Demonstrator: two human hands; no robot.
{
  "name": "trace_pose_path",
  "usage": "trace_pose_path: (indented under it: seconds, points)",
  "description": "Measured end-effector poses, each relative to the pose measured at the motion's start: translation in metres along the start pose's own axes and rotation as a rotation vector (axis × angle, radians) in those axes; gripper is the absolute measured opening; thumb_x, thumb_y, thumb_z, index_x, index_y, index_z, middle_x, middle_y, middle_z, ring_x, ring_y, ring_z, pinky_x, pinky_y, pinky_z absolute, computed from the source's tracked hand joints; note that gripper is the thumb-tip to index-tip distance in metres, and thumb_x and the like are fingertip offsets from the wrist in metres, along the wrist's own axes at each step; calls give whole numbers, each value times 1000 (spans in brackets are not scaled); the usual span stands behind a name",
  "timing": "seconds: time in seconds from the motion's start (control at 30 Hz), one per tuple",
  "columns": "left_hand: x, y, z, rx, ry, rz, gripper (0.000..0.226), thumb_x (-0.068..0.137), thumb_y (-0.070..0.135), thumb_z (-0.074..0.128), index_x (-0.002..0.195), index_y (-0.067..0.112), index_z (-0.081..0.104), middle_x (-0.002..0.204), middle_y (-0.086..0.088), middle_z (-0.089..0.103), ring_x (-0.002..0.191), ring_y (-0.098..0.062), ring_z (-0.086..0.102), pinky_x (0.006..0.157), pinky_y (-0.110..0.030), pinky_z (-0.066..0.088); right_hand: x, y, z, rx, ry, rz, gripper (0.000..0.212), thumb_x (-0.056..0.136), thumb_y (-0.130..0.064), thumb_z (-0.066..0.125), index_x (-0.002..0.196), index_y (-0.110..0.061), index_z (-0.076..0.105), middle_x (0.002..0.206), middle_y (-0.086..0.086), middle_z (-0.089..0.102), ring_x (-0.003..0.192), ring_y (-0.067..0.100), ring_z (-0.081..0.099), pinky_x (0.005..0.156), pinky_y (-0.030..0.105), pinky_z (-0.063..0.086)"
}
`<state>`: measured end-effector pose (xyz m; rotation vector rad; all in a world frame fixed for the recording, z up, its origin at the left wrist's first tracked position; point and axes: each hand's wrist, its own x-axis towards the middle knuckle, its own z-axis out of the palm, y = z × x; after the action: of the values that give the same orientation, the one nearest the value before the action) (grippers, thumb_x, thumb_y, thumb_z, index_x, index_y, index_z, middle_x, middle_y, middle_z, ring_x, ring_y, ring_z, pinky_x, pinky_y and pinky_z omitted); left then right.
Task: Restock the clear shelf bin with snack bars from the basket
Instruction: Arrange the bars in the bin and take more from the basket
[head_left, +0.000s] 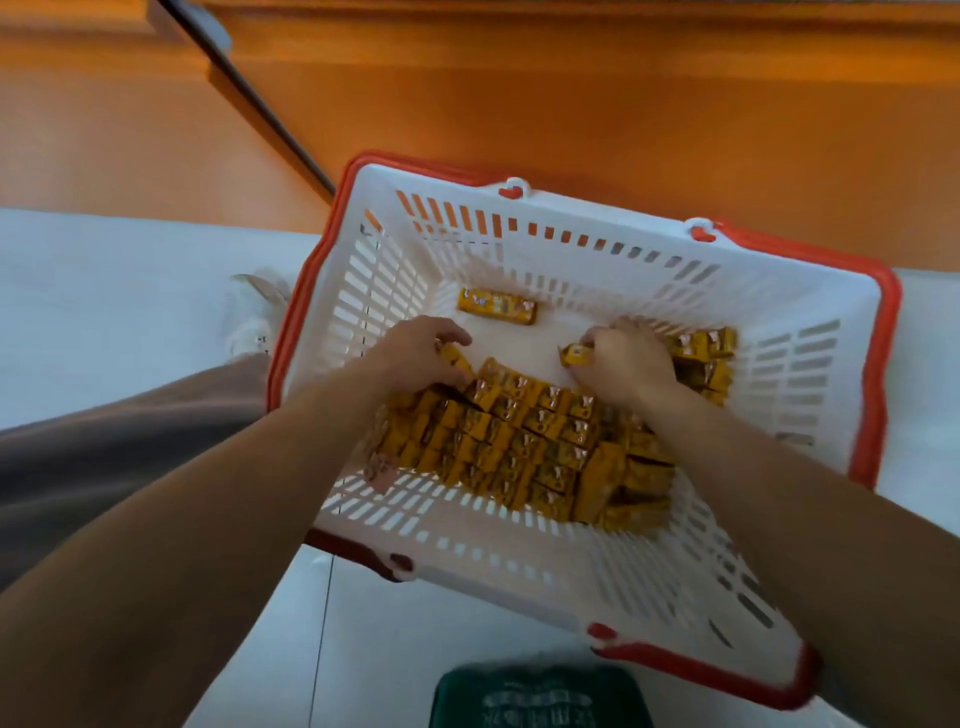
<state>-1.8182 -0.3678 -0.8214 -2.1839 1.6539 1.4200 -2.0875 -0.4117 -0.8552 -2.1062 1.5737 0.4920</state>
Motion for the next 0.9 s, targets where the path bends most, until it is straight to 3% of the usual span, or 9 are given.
trace_pose_path:
  seconds: [0.1,0.2,0.3,0.4,0.5,0.57,0.67,0.77,0.9]
  points:
    - [0,-3,0,-198,94,23,43,86,24,82,127,24,69,133,1,65,126,-16,58,96,-26,42,-2,1,11,55,-6,-33,43,94,-51,53,122,-20,63,119,13,62,109,35,58,91,42,49]
    - [1,-3,5,-181,93,1,39,88,33,79,126,29,68,135,2,63,128,-17,56,97,-28,41,-1,2,12,235,47,-6,42,96,-50,53,117,-15,64,107,10,67,95,30,61,75,37,49]
    - [2,-2,6,-79,-2,-42,60,76,50,86,129,36,63,126,2,62,118,-21,58,93,-35,47,2,1,3,404,98,14,41,96,-54,49,104,-16,63,92,2,65,81,22,60,66,35,48]
    - [3,-2,6,24,-67,-26,73,72,49,89,136,34,57,137,0,57,122,-23,55,94,-36,45,2,-11,-4,488,64,-71,39,95,-60,46,90,-24,58,79,-6,60,72,15,59,57,31,41]
    - [5,0,5,30,-9,12,55,81,48,83,130,34,62,130,-2,62,114,-24,59,93,-39,50,4,-33,0,558,-59,-132,37,95,-61,48,103,-27,60,94,-9,63,82,12,59,62,29,41]
    - [6,1,5,10,67,30,40,86,46,78,123,35,66,117,0,64,103,-23,60,86,-38,52,10,-44,6,498,-165,-134,47,93,-61,50,122,-25,59,114,-3,63,93,15,55,69,31,41]
    - [8,3,6,-7,128,57,34,92,38,73,124,36,63,112,10,57,94,-16,56,75,-32,47,23,-53,8,413,-295,-103,68,82,-63,66,133,-19,55,129,3,60,105,21,57,77,33,43]
    - [12,2,5,-46,137,80,25,94,29,70,117,37,65,114,6,58,93,-17,57,72,-31,47,31,-55,4,403,-308,-113,76,74,-53,80,136,-18,56,133,3,59,113,22,58,80,30,43]
    - [17,0,1,-65,138,77,16,88,27,77,99,36,67,112,3,58,98,-18,58,74,-28,47,34,-49,-5,456,-285,-123,69,70,-46,85,130,-21,61,117,-5,60,95,13,55,72,29,42]
